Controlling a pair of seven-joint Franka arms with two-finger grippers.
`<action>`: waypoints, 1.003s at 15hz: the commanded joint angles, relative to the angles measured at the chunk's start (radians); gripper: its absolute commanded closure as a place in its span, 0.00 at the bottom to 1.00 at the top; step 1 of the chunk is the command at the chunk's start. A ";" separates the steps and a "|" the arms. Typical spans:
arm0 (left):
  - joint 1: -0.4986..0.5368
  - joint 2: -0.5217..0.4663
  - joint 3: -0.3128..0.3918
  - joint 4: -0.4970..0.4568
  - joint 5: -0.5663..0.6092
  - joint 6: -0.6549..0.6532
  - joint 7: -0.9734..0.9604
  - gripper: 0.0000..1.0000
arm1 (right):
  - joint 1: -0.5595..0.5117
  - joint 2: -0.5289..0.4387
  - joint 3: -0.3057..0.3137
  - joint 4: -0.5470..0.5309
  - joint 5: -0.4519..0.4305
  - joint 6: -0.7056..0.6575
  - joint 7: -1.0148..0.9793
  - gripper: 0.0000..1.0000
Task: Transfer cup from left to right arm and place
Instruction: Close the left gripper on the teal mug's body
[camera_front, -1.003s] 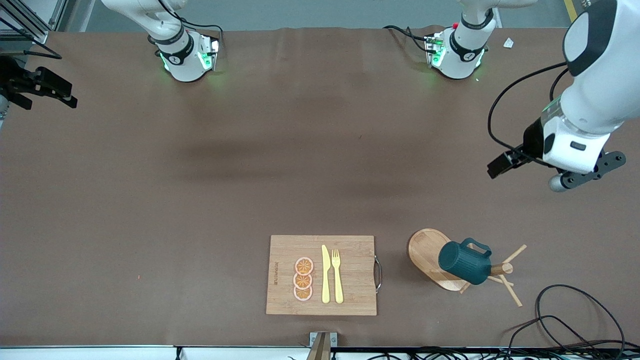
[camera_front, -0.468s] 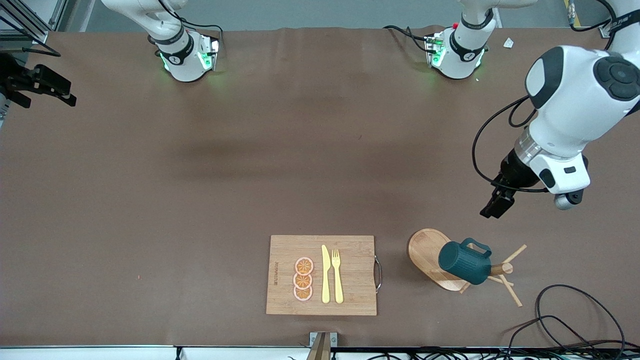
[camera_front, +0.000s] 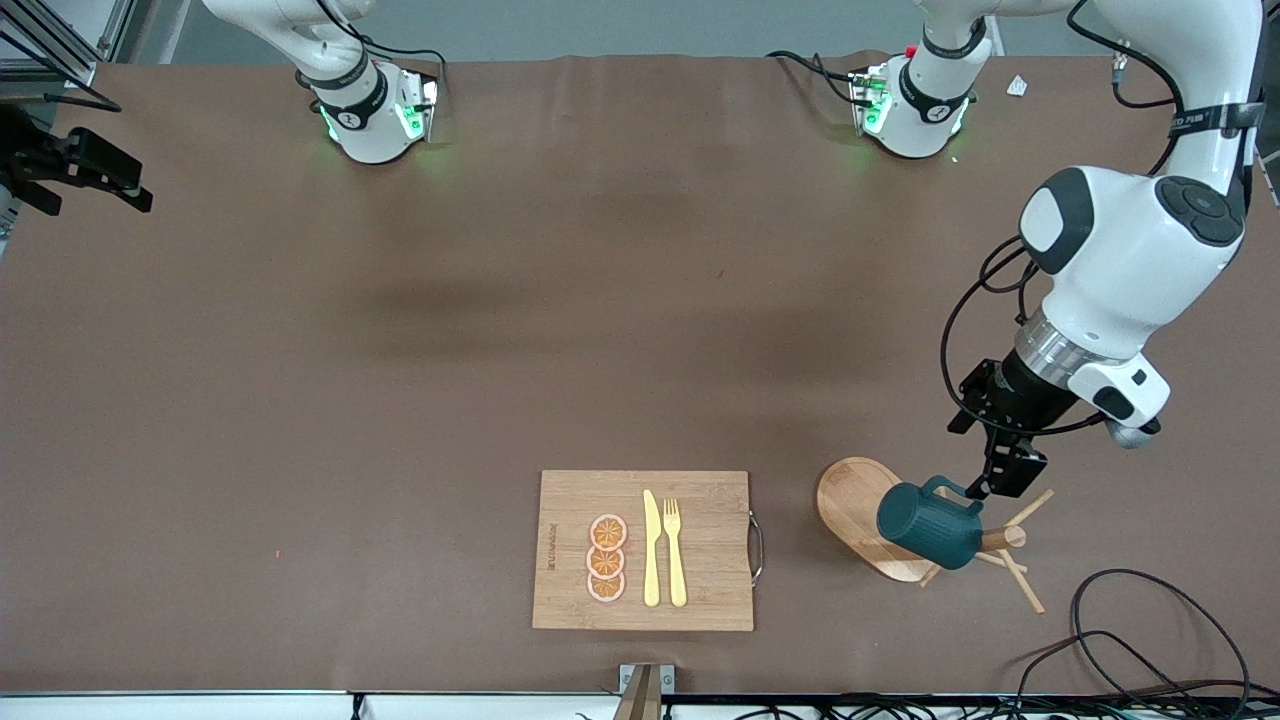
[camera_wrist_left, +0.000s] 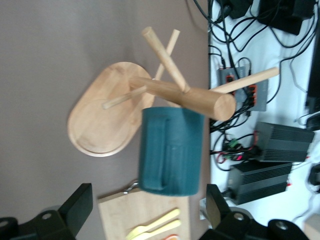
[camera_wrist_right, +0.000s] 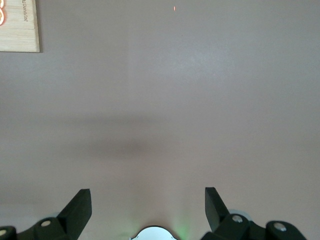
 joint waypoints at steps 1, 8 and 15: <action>0.010 0.020 -0.008 -0.026 -0.023 0.112 -0.011 0.01 | 0.012 -0.035 -0.003 -0.035 -0.006 0.011 -0.006 0.00; 0.011 0.086 -0.010 -0.016 -0.018 0.203 0.054 0.01 | 0.020 -0.037 -0.001 -0.035 -0.006 0.011 -0.006 0.00; 0.011 0.135 -0.017 -0.017 -0.020 0.275 0.186 0.01 | 0.022 -0.037 -0.001 -0.035 -0.006 0.011 -0.006 0.00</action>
